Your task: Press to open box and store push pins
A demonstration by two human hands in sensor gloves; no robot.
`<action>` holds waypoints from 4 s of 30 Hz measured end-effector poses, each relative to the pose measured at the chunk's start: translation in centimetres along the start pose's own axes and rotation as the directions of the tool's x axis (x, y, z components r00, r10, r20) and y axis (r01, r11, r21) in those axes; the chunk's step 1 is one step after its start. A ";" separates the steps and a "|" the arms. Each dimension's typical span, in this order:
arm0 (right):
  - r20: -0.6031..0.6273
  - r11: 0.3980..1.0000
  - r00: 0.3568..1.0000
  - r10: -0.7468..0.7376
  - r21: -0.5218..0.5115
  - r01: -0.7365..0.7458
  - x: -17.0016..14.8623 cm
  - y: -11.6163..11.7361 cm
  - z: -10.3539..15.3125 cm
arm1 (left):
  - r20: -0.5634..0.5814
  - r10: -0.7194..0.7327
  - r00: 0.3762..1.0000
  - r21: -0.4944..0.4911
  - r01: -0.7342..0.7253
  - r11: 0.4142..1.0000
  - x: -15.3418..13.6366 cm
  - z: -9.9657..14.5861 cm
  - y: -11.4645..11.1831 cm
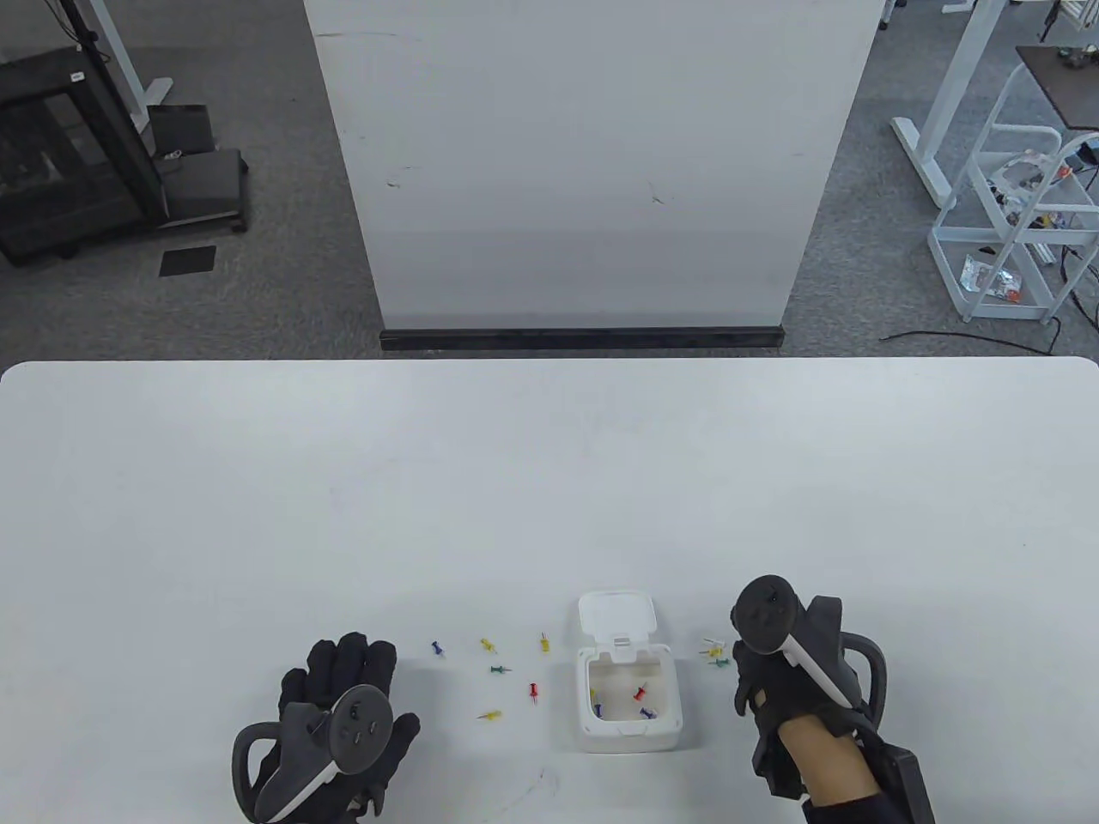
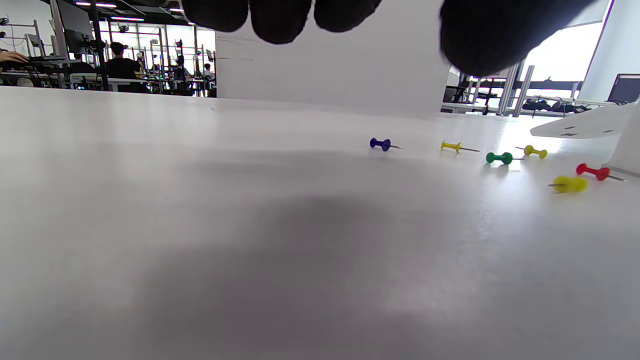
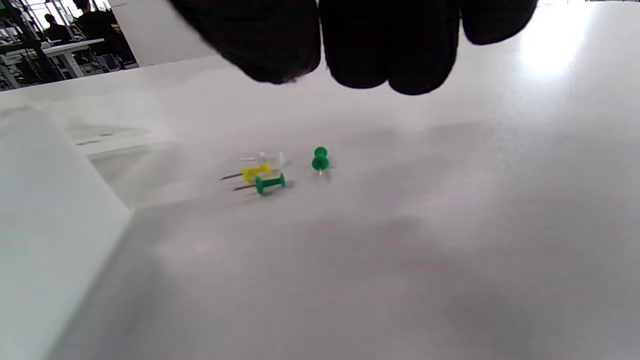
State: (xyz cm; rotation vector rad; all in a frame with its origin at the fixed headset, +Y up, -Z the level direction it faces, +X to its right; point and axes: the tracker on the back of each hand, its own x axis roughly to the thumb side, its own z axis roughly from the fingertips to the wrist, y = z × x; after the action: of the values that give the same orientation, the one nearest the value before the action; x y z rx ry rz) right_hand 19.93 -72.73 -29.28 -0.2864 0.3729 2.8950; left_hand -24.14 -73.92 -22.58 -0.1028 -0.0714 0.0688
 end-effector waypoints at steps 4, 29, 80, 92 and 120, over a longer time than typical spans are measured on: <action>-0.013 0.999 1.000 0.029 0.021 -0.028 -0.2 1.2 -0.8 | 0.000 -0.002 1.000 -0.001 0.002 1.000 0.0 0.0 0.0; -0.019 0.952 0.959 0.284 -0.114 -0.284 1.8 4.1 -1.2 | -0.005 0.005 1.000 -0.009 -0.005 1.000 -0.1 -0.1 0.0; 0.378 0.982 0.906 -0.189 0.088 0.169 7.8 0.5 4.4 | -0.001 0.008 1.000 -0.008 -0.008 1.000 -0.1 -0.1 0.0; 0.219 0.985 0.967 -0.134 -0.074 0.153 4.6 -0.6 2.1 | 0.001 0.014 1.000 -0.006 -0.014 1.000 -0.2 -0.1 0.0; 0.107 0.989 0.986 0.130 -0.085 -0.121 1.9 4.5 -0.2 | 0.003 0.013 1.000 -0.013 -0.013 1.000 -0.2 -0.2 0.0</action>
State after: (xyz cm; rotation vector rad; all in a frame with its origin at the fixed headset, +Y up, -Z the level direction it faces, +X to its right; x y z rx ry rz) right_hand 17.07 -76.68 -28.81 -0.1147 0.2677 3.0377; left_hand -24.28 -73.96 -22.75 -0.1161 -0.0743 0.0816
